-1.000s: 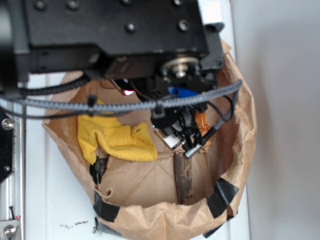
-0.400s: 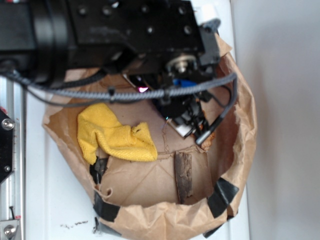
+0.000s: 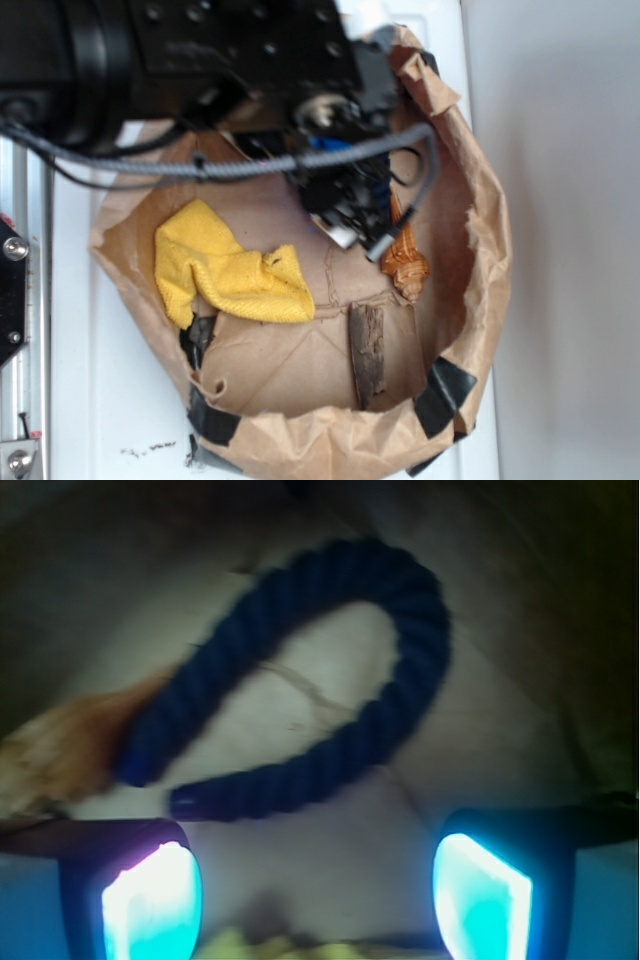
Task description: Grab the blue rope.
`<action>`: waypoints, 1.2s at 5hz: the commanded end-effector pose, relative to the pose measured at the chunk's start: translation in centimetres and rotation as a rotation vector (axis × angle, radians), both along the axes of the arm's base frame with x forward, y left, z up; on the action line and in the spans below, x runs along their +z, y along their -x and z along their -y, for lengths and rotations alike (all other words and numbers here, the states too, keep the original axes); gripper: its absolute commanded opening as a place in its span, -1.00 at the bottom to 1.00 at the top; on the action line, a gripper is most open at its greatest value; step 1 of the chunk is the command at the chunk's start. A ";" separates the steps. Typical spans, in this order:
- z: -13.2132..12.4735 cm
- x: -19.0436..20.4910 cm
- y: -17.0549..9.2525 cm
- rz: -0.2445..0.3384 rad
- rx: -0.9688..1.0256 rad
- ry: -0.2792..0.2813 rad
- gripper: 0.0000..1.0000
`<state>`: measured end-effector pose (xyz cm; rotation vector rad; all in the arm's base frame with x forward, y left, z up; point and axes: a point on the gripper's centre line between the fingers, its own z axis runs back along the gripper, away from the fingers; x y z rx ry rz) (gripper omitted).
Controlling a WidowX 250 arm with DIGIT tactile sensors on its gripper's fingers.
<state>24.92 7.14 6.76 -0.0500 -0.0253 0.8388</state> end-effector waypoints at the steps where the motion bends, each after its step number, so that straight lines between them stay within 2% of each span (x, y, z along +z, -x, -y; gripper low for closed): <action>1: -3.5 0.2 0.2 0.064 0.253 -0.005 1.00; 3: -2.0 -3.3 -1.3 0.067 0.263 -0.093 1.00; 5: -0.8 -5.4 -1.4 0.078 0.246 -0.160 1.00; 6: 0.3 -6.8 -1.1 0.066 0.213 -0.195 1.00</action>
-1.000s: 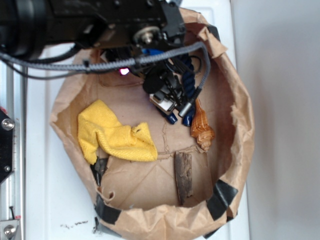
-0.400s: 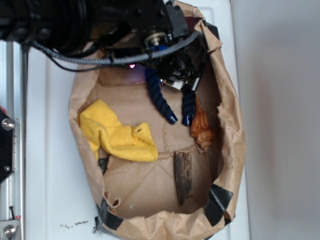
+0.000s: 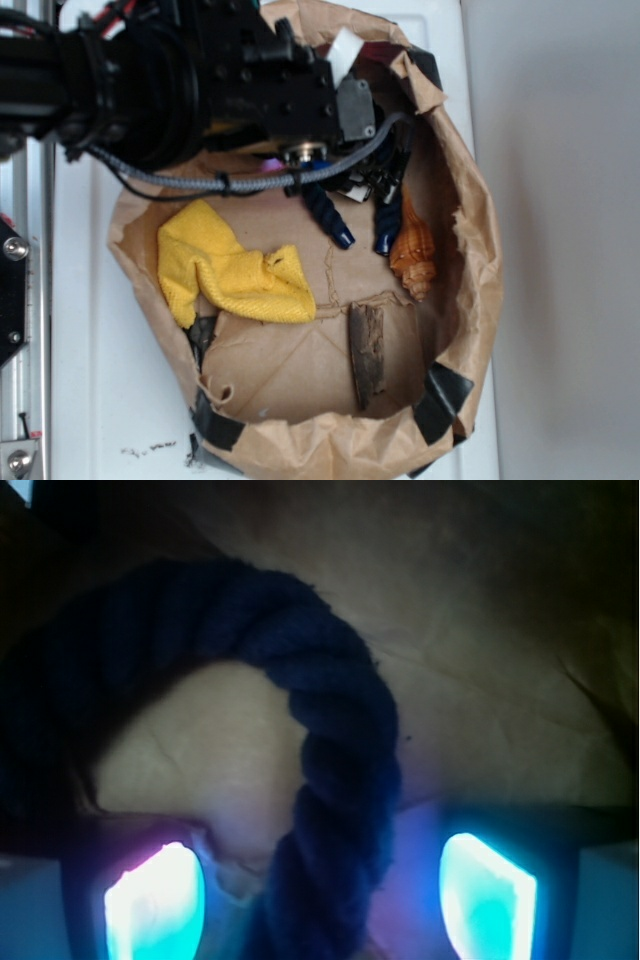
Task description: Grab the blue rope.
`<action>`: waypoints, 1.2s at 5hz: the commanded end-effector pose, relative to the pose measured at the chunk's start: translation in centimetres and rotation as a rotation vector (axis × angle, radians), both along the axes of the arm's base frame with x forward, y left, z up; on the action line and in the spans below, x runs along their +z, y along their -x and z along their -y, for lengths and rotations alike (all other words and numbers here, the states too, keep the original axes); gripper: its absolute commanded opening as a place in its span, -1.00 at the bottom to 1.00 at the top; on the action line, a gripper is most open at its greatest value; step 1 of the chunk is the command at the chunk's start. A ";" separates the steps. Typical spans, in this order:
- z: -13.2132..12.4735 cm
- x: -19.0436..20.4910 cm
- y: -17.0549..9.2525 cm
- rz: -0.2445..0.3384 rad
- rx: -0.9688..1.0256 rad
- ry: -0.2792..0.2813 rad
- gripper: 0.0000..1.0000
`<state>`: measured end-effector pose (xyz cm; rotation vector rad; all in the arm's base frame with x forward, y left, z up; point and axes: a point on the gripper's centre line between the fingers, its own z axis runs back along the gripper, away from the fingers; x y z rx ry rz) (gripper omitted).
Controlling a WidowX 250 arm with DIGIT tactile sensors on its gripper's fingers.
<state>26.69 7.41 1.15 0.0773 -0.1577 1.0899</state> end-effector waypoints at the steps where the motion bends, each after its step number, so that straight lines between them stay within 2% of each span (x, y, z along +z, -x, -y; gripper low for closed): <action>1: 0.6 -1.0 1.0 0.009 -0.020 -0.039 -1.00; 4: -0.3 1.4 0.7 0.037 -0.013 -0.006 -1.00; 5: -0.7 3.9 1.0 0.049 -0.065 0.043 -1.00; 6: -0.5 8.7 1.6 0.040 -0.208 0.173 -1.00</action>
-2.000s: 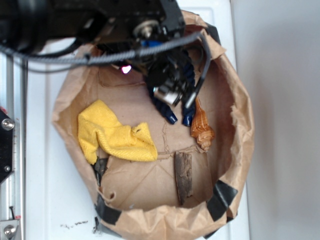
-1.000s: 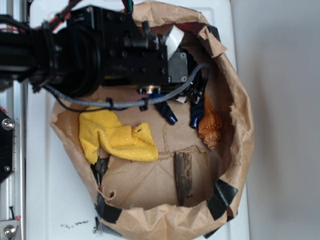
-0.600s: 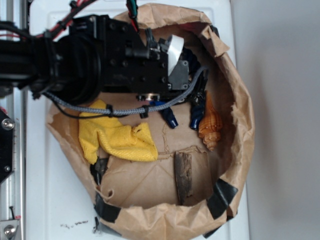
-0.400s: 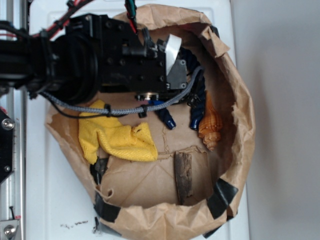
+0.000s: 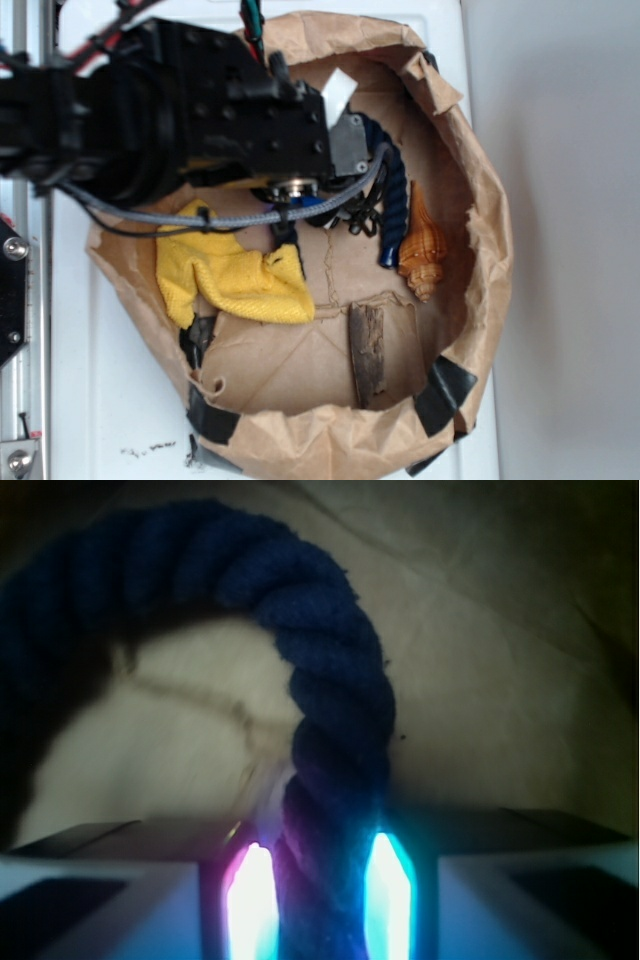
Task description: Grab the blue rope.
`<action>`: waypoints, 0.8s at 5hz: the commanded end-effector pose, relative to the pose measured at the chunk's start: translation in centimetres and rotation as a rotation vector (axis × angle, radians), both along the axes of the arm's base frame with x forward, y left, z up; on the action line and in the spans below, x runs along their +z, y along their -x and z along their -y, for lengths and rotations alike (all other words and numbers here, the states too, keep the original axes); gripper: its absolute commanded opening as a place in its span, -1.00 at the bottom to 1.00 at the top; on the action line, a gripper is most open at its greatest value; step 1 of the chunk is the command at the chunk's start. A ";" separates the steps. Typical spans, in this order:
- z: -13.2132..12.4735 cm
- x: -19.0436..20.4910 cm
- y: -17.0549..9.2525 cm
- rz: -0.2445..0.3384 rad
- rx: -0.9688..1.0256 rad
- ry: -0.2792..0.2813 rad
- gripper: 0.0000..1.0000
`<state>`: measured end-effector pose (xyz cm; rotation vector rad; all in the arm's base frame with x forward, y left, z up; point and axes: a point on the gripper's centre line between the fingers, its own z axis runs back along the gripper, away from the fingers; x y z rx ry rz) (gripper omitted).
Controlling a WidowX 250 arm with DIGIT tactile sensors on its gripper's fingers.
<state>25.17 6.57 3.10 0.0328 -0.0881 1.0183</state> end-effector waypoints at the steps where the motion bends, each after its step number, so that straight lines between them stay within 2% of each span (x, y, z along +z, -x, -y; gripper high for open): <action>1: -0.3 10.0 -0.2 0.038 -0.233 0.153 -1.00; 3: 4.9 14.9 -0.6 0.032 -0.446 0.123 -1.00; 4: 7.1 15.7 -0.1 0.065 -0.554 0.038 -1.00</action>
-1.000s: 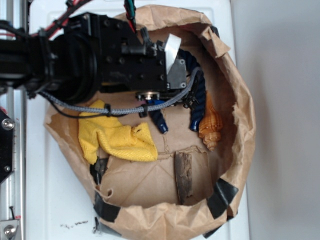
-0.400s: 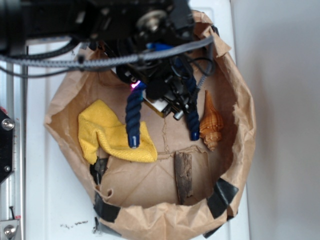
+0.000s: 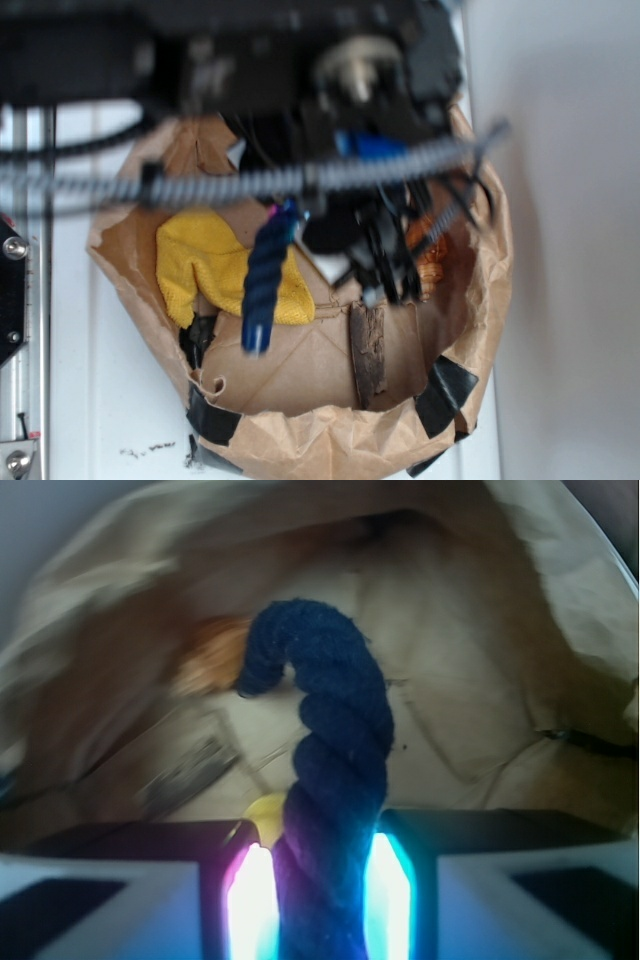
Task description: Grab the blue rope.
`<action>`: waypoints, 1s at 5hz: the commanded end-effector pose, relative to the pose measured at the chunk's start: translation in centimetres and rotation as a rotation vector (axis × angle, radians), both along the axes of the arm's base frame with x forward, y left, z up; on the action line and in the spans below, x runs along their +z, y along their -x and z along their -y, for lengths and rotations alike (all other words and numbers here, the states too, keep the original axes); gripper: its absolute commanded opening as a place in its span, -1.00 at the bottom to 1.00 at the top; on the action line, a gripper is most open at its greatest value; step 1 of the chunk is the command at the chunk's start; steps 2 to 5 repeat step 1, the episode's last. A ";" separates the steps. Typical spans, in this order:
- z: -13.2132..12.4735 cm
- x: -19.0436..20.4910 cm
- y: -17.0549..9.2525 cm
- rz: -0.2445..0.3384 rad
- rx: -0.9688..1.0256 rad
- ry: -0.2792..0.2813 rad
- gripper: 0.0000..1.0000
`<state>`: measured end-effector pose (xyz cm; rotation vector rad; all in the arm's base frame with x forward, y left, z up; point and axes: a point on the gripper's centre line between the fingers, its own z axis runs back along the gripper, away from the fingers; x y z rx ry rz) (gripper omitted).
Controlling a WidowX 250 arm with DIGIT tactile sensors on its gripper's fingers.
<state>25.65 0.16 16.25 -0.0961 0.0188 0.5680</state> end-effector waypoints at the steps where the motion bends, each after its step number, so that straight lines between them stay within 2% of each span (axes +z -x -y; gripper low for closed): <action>1: 1.2 2.3 0.1 0.157 -0.091 -0.153 -1.00; 5: 1.2 2.3 0.1 0.157 -0.091 -0.153 -1.00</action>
